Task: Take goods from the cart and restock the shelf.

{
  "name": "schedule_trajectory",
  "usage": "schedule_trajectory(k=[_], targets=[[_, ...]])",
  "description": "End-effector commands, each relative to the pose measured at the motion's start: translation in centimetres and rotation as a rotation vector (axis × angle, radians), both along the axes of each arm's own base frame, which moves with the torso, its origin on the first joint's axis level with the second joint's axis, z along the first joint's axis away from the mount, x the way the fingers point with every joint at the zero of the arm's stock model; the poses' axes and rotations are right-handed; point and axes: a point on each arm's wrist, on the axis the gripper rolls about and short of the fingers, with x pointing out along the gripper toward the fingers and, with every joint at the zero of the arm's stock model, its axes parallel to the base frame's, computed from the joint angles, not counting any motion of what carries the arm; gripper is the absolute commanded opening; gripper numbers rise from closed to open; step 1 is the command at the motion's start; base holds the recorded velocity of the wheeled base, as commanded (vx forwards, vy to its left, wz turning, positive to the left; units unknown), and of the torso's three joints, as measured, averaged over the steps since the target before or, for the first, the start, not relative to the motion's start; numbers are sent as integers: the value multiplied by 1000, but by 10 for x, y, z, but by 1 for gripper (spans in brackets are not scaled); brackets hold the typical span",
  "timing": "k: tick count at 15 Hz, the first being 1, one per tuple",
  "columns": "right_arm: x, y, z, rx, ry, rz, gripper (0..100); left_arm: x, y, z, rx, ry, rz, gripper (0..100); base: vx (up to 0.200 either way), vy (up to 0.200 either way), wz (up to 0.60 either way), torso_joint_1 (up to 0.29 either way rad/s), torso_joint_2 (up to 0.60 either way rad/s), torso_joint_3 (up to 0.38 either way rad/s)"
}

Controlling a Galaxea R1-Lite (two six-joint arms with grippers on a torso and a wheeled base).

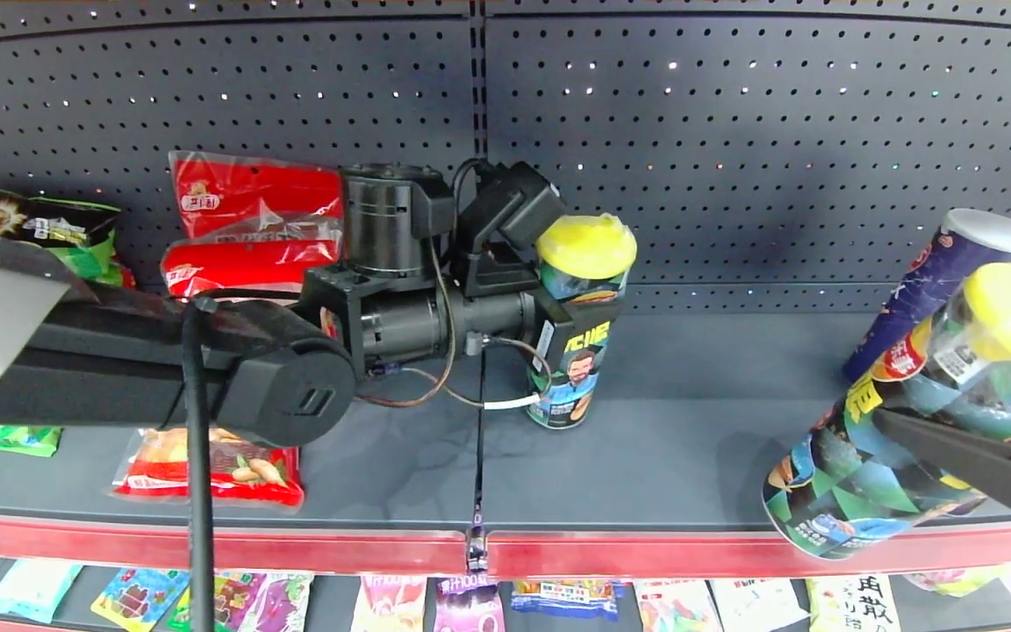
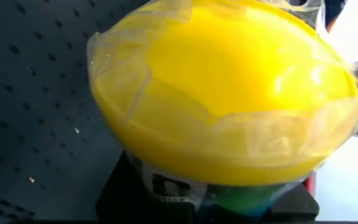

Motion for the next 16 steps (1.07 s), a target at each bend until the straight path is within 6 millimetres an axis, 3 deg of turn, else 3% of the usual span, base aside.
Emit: schedule_trajectory(k=[1, 7, 12, 16], targets=[[0, 0, 0, -1, 0, 2, 0, 4, 7, 0, -6, -8, -2, 0, 0, 0, 0, 0, 0, 0], [0, 0, 0, 1, -3, 2, 0, -2, 12, -2, -14, 18, -178, 0, 0, 0, 0, 0, 0, 0], [0, 0, 0, 0, -1, 2, 0, -21, 26, -10, 6, 57, -261, 0, 0, 0, 0, 0, 0, 0], [0, 0, 0, 0, -1, 2, 0, -16, 35, -16, 34, 14, -266, 0, 0, 0, 0, 0, 0, 0]])
